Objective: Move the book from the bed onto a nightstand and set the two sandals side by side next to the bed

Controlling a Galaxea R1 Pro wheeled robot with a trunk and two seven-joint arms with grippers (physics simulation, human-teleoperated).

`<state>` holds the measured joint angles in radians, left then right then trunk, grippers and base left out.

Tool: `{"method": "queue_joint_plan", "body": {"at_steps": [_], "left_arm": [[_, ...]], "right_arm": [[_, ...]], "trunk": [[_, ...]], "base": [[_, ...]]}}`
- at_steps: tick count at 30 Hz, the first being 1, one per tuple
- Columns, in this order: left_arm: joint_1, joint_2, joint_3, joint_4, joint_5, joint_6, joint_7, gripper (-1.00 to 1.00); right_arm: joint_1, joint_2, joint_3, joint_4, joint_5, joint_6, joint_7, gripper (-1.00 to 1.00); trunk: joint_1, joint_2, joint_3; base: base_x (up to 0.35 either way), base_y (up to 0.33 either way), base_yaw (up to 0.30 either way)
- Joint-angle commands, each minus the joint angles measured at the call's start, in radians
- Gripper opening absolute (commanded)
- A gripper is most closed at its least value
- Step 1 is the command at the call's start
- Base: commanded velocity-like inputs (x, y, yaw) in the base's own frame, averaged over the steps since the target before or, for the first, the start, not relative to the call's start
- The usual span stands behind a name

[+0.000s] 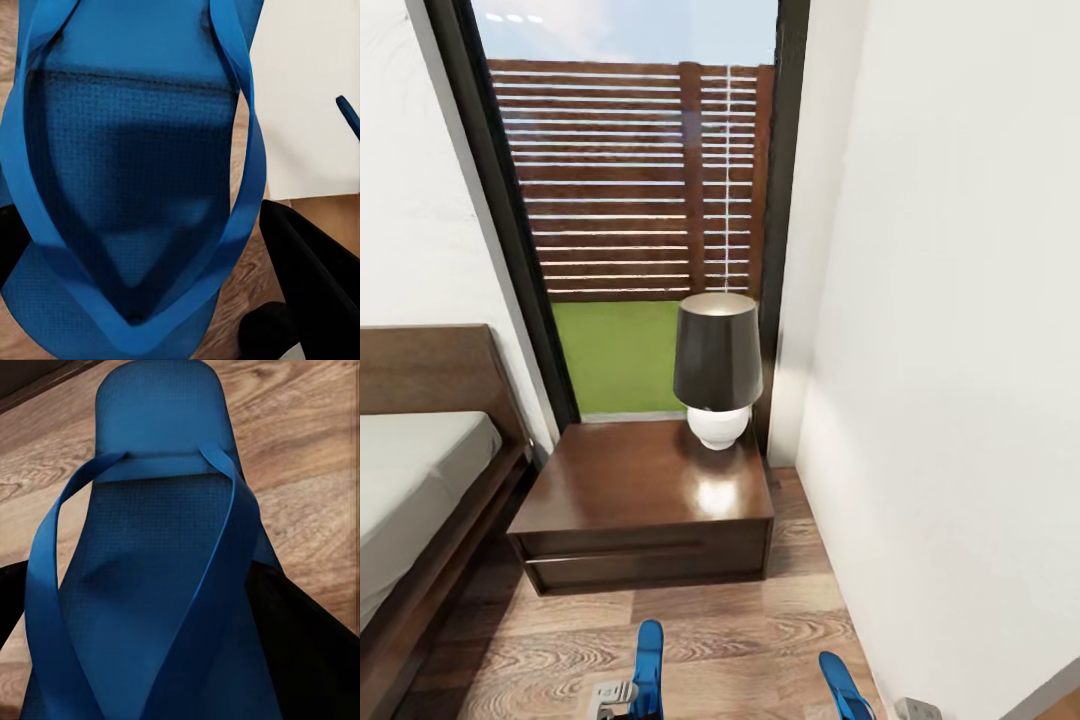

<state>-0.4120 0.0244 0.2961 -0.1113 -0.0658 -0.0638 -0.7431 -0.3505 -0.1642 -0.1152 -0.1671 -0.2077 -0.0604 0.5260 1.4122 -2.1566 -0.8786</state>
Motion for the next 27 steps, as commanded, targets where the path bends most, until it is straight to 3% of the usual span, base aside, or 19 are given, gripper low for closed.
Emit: {"method": "queue_joint_plan", "body": {"at_steps": [1, 9, 21, 27], "left_arm": [[-0.001, 0.000, 0.004, 0.001, -0.007, -0.007, -0.003, -1.00], [-0.001, 0.000, 0.005, 0.001, -0.006, -0.007, -0.003, -1.00], [-0.001, 0.000, 0.004, 0.001, -0.007, -0.007, -0.003, -1.00], [-0.001, 0.000, 0.003, 0.001, -0.007, -0.007, -0.003, -1.00]], "right_arm": [[-0.001, 0.000, -0.006, 0.001, -0.001, -0.001, 0.005, -1.00], [-0.001, 0.000, -0.006, 0.001, -0.001, -0.001, 0.005, -1.00], [0.000, 0.000, -0.006, 0.001, -0.002, -0.001, 0.005, -1.00], [0.000, 0.000, -0.006, 0.001, -0.002, -0.001, 0.005, -1.00]], "trunk": [[0.000, 0.000, -0.001], [0.000, 0.000, -0.001], [0.000, 0.000, -0.001], [0.000, 0.000, -0.001]], "base": [[0.039, -0.041, 0.000], [0.008, -0.008, 0.052], [0.000, -0.006, 0.279], [0.000, -0.183, 0.289]]}}
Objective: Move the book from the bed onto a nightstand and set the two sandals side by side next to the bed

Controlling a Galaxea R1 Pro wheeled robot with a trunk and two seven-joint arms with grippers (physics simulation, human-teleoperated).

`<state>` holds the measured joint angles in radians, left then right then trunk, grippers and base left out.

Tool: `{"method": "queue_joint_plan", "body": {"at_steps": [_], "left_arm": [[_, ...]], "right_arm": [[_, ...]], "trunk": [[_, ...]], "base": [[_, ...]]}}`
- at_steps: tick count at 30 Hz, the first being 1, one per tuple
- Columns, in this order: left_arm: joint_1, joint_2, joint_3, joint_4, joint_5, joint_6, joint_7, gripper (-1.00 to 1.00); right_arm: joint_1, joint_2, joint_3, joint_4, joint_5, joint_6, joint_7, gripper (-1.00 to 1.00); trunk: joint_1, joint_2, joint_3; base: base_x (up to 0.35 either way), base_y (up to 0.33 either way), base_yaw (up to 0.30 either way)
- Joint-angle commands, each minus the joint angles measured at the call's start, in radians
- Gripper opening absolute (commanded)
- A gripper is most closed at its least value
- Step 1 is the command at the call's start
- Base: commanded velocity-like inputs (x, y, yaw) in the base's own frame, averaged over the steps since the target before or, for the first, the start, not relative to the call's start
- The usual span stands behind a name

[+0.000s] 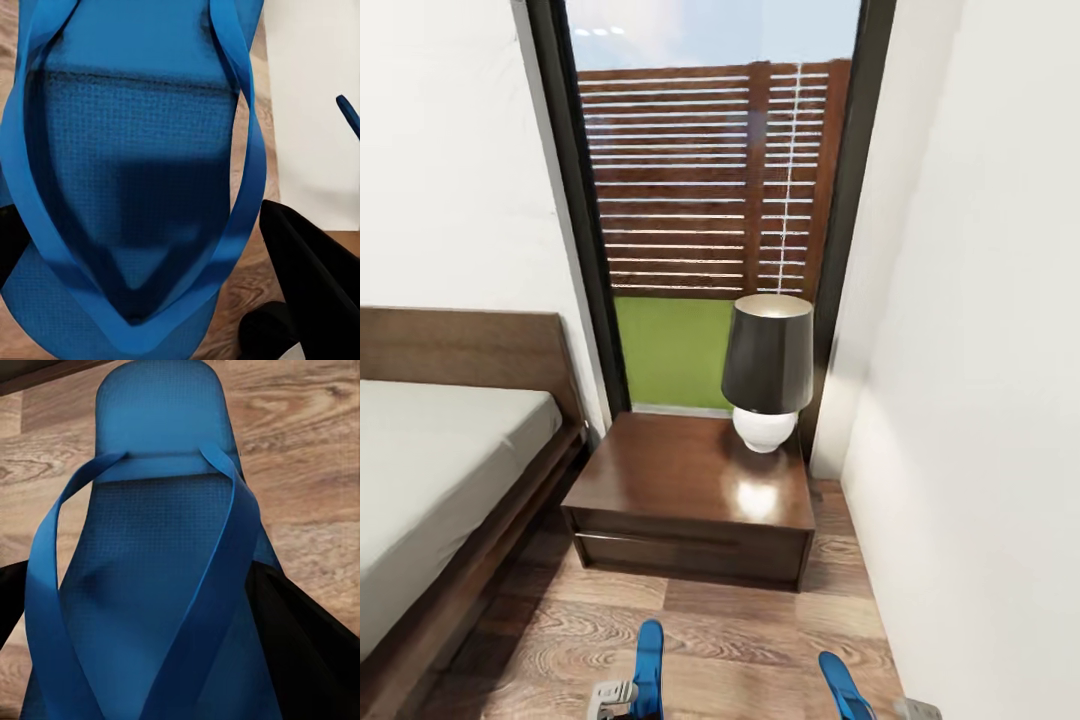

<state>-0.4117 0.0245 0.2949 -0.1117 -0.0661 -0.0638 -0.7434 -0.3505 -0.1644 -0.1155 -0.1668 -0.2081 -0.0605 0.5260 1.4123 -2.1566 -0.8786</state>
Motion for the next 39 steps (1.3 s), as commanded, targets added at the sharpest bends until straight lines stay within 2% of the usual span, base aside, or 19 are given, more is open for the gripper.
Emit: {"method": "queue_joint_plan", "body": {"at_steps": [1, 39], "left_arm": [[-0.001, 0.000, 0.004, 0.001, -0.007, -0.007, -0.002, -1.00], [-0.001, 0.000, 0.005, 0.001, -0.007, -0.007, -0.002, -1.00]], "right_arm": [[0.000, 0.000, -0.006, 0.001, -0.001, -0.001, 0.005, -1.00], [0.000, 0.000, -0.006, 0.001, -0.002, -0.001, 0.005, -1.00]], "trunk": [[0.000, 0.000, -0.001], [0.000, 0.000, -0.001]], "base": [[0.000, -0.079, 0.289], [0.000, -0.019, 0.289]]}}
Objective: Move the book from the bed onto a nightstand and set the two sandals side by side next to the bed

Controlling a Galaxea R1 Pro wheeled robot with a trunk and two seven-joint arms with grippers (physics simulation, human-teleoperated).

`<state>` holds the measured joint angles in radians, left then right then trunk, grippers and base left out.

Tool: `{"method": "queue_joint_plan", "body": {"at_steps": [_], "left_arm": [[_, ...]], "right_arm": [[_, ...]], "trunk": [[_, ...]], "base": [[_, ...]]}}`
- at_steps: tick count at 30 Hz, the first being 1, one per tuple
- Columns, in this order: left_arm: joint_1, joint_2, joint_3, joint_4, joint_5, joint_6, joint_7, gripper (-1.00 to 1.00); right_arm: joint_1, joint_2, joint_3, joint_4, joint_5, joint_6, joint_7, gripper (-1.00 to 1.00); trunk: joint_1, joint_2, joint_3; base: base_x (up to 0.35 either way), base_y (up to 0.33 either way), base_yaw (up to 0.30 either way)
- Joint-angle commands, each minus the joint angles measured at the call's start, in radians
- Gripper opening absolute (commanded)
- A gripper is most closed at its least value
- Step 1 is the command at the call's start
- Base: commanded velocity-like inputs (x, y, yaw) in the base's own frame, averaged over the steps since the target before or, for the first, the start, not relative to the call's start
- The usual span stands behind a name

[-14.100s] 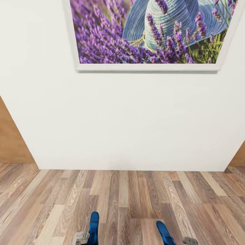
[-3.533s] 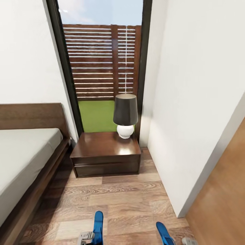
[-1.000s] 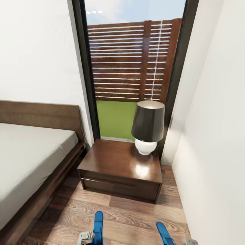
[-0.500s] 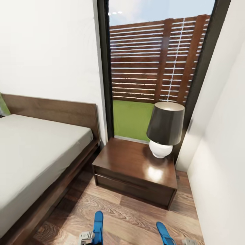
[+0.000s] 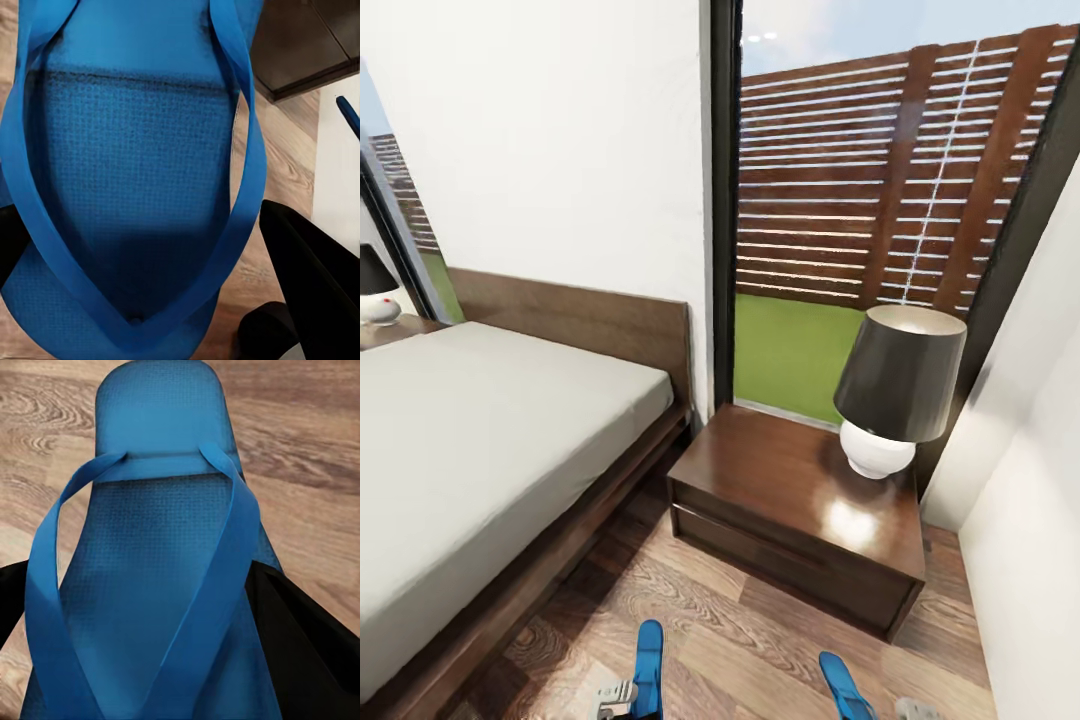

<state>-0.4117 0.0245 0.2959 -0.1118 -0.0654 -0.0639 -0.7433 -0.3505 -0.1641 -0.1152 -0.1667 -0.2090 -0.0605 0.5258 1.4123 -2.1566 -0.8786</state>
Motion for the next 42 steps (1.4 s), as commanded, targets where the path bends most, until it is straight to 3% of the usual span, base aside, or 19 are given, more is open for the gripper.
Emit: {"method": "queue_joint_plan", "body": {"at_steps": [1, 42], "left_arm": [[-0.001, 0.000, 0.004, 0.001, -0.007, -0.007, -0.002, -1.00], [-0.001, 0.000, 0.004, 0.001, -0.008, -0.007, -0.002, -1.00]], "right_arm": [[-0.001, 0.000, -0.006, 0.001, -0.001, -0.001, 0.005, -1.00], [-0.001, 0.000, -0.006, 0.001, -0.001, -0.001, 0.005, -1.00]], "trunk": [[0.000, 0.000, -0.001], [0.000, 0.000, -0.001]], "base": [[0.000, -0.001, 0.289], [0.000, 0.000, 0.289]]}}
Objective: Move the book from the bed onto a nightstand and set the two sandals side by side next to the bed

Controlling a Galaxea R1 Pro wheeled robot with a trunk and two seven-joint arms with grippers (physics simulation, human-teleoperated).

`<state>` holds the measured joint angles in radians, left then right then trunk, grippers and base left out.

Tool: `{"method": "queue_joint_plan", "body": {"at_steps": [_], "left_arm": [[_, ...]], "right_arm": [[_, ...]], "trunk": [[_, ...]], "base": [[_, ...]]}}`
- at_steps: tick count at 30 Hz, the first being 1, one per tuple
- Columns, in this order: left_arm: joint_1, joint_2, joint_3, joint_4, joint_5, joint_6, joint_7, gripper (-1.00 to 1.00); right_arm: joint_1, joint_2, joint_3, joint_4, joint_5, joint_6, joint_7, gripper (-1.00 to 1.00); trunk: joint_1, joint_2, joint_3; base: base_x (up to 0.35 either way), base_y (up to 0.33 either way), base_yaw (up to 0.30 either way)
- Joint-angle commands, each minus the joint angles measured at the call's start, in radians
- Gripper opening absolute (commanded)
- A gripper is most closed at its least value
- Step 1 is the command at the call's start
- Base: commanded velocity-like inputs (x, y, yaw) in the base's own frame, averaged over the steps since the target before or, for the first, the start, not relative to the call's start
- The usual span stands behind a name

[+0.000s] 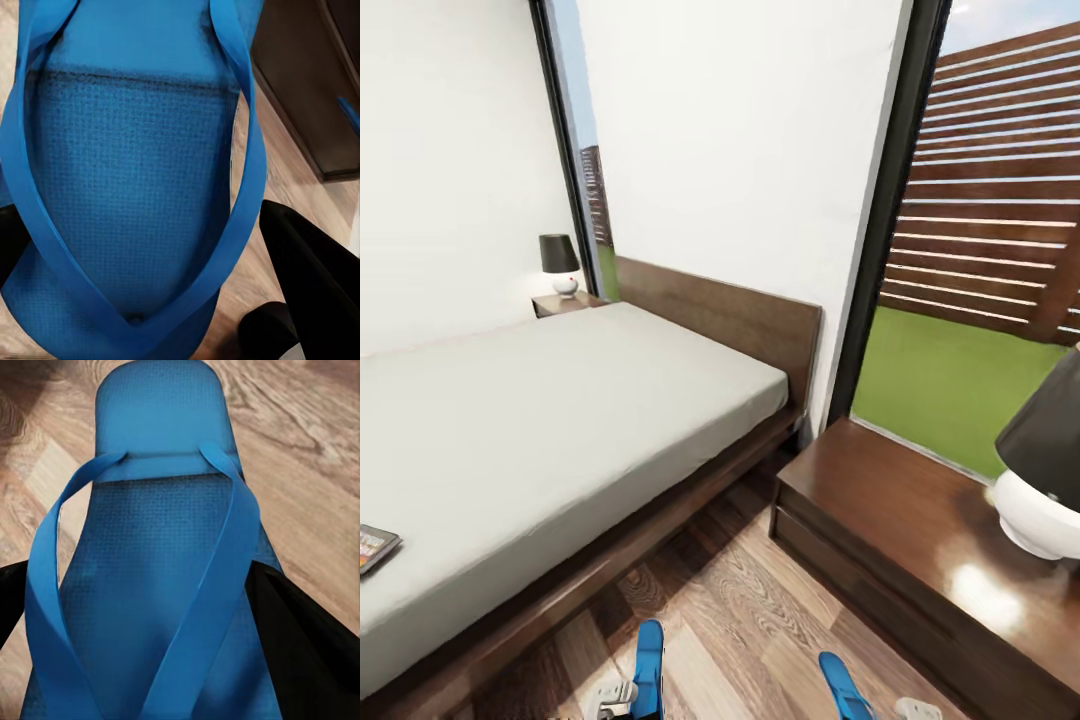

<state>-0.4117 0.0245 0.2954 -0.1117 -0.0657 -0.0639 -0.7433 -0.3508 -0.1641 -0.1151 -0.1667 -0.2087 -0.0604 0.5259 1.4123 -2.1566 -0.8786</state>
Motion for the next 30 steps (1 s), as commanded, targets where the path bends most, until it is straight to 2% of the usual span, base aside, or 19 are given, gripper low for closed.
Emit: {"method": "queue_joint_plan", "body": {"at_steps": [1, 30], "left_arm": [[-0.001, 0.000, 0.004, 0.001, -0.007, -0.007, -0.002, -1.00], [-0.001, 0.000, 0.005, 0.001, -0.008, -0.007, -0.003, -1.00]], "right_arm": [[0.000, 0.000, -0.006, 0.001, -0.001, -0.001, 0.005, -1.00], [0.000, 0.000, -0.006, 0.001, -0.001, -0.001, 0.005, -1.00]], "trunk": [[0.000, 0.000, -0.001], [0.000, 0.000, -0.001]], "base": [[0.000, 0.000, 0.289], [-0.003, 0.000, 0.289]]}}
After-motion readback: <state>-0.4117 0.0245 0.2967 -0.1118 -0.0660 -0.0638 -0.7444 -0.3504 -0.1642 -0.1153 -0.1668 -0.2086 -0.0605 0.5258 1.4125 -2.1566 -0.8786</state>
